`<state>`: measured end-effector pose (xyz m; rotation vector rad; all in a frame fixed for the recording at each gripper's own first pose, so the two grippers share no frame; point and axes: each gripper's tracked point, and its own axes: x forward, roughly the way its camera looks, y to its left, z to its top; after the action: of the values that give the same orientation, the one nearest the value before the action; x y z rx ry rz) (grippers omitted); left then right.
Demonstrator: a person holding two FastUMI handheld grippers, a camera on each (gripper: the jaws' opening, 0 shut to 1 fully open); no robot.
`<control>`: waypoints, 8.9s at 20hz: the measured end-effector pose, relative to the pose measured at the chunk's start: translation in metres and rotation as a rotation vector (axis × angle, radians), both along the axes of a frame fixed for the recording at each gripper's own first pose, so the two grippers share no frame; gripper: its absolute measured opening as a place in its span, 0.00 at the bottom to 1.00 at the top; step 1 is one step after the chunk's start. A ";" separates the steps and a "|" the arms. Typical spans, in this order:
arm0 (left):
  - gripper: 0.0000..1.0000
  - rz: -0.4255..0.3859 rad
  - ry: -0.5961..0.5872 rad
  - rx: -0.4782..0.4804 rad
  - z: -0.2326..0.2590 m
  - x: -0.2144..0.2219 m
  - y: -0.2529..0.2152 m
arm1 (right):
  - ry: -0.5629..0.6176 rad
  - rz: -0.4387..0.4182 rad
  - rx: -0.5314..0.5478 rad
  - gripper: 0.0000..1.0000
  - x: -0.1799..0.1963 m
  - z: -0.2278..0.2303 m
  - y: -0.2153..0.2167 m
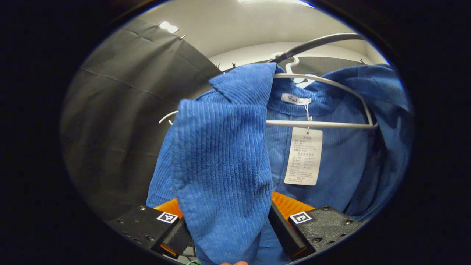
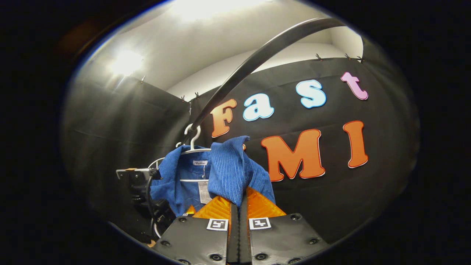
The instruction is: Grasp the clothes on the hanger with both hands and then place them into the laundry hamper below.
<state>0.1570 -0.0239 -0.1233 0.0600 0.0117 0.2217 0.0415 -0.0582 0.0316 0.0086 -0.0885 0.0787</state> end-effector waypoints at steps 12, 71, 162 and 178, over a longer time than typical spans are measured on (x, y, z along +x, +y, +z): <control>0.09 -0.199 -0.136 0.188 0.126 -0.043 0.056 | -0.097 -0.243 -0.067 0.07 0.014 -0.005 -0.006; 0.08 -0.182 -0.105 -0.288 0.112 0.186 0.225 | -0.198 -0.379 -0.133 0.07 0.035 0.040 0.009; 0.94 -0.482 0.702 -0.229 -0.139 -0.088 0.043 | 0.731 -0.247 0.056 0.98 0.025 -0.334 0.066; 0.88 -0.297 0.149 -0.225 0.148 -0.191 0.059 | 0.210 -0.110 0.016 0.90 -0.078 -0.067 0.042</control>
<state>-0.0337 0.0346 0.0246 -0.1459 0.1750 -0.0819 -0.0360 -0.0166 -0.0356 0.0277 0.1204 -0.0334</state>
